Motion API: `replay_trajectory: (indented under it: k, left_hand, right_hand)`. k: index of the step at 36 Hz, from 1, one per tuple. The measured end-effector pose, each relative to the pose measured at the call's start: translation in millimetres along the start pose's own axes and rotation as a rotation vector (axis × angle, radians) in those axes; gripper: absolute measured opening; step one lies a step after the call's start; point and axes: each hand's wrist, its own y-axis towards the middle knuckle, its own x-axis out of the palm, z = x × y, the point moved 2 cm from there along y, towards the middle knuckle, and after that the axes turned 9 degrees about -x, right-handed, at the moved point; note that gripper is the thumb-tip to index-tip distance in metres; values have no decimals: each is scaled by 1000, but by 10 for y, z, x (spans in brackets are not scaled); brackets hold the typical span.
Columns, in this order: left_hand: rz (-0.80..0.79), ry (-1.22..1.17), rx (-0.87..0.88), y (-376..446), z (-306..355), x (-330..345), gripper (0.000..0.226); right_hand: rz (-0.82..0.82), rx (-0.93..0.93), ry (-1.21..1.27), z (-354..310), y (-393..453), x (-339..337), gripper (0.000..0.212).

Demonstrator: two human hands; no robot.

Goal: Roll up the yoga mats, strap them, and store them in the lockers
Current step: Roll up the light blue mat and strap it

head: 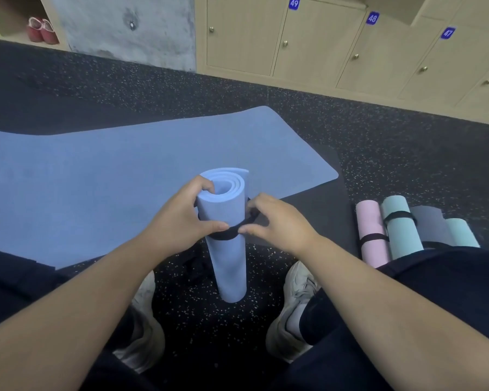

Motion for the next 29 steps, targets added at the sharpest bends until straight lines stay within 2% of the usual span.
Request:
replay_trajectory:
  k: [11,15,17,21,25,27,29]
  left_hand:
    - [14,14,25,12,-11,3,57]
    - [-8,-61,22,10,-11,48,63]
    - [-5,-98,16,11,-18,74,69]
    - [-21,-157,18,51,-29,160,87]
    - [-64,-233,12,110,-57,250,87]
    - [-73,-245,5,126,-63,298,83]
    - [-71,-236,3,145,-61,337,81]
  right_hand:
    - [-104,116,9,132,-19,159,21]
    - [-52,103,45,113,-43,142,21]
    - [6,96,75,66,-44,104,36]
    - [178,115,273,-35,-39,33,82]
    - [216,141,332,3,-43,-24,110]
    - [199,187,419,50,-51,-46,117]
    - [164,197,523,76,-61,-50,109]
